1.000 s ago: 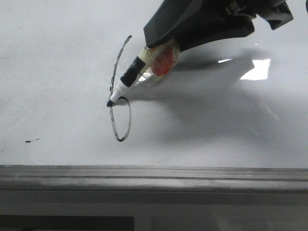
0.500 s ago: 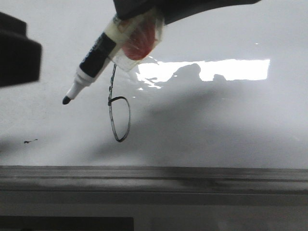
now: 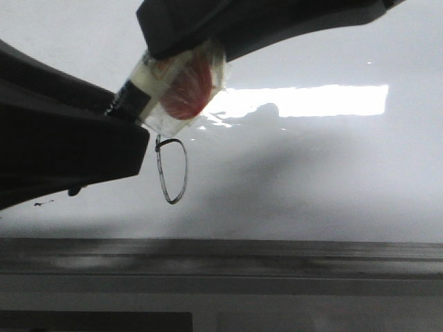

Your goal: Write number 6 on whiteboard

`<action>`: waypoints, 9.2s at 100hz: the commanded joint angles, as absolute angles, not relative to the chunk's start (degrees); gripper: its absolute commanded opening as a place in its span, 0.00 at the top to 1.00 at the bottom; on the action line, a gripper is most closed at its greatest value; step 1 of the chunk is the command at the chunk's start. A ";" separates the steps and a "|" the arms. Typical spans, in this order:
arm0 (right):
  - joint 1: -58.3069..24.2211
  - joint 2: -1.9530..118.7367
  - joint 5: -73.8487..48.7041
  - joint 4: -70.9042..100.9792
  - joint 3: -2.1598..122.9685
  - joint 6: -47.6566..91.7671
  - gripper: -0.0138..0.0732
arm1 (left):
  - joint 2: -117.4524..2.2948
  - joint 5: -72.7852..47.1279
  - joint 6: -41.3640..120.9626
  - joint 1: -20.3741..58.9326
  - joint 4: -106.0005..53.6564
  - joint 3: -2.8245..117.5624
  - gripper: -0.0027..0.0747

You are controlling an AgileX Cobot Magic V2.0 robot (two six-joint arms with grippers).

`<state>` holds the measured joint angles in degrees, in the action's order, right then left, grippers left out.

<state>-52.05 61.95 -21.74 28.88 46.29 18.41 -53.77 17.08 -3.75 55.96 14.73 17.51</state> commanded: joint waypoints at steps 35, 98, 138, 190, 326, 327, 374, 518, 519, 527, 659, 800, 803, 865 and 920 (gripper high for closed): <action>-52.03 61.12 -19.36 29.24 47.72 19.10 0.39 | -54.07 21.58 -5.37 56.20 13.75 19.14 0.99; -50.13 61.01 -17.29 29.08 47.72 19.10 0.23 | -53.08 8.05 -6.27 47.15 -31.89 19.14 0.99; -50.13 61.01 -17.29 29.08 47.72 19.10 0.23 | -53.08 9.34 -6.27 47.15 -31.89 19.14 0.82; -50.13 61.01 -17.31 29.08 47.72 19.10 0.23 | -53.08 10.48 -6.40 47.15 -32.50 19.14 0.42; -50.13 54.28 -17.62 28.95 45.38 19.10 0.92 | -28.85 0.97 -5.42 51.44 -29.23 19.14 0.58; -50.13 54.07 -17.62 28.95 45.07 19.10 0.92 | -28.30 0.97 -5.20 51.44 -29.23 19.14 0.60; -50.13 27.21 2.88 28.74 21.62 19.10 0.92 | -13.42 0.00 1.78 51.44 -18.30 16.78 0.99; -50.13 11.72 4.52 28.62 8.06 19.10 0.92 | -10.85 0.76 1.78 51.44 -17.66 12.13 0.99; -50.13 11.72 4.52 28.62 8.06 19.10 0.92 | -10.85 0.76 1.78 51.44 -17.66 12.13 0.99; -50.13 11.72 4.52 28.62 8.06 19.10 0.92 | -10.85 1.05 1.78 51.44 -17.66 12.13 0.99; -50.24 11.72 4.53 28.62 8.06 19.10 0.92 | 2.11 -15.92 0.87 1.48 -2.59 -2.77 0.99; -24.32 11.83 4.53 26.16 8.06 19.10 0.92 | 2.11 -15.92 0.87 1.36 -2.59 -2.77 0.99; -22.91 11.83 4.53 25.22 8.06 19.10 0.92 | 2.11 -15.92 0.87 1.36 -2.59 -2.77 0.99; -2.76 3.88 1.47 -3.77 0.19 -8.81 0.92 | 2.11 -15.92 0.87 1.36 -2.59 -2.77 0.99; 2.33 -1.76 -17.76 -4.54 -2.28 -6.92 0.92 | 2.11 -15.92 0.87 1.36 -2.71 -2.77 0.99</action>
<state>2.08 -0.59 -18.19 -3.82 -0.84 -8.30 0.37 -18.89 1.29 1.57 -2.73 -0.33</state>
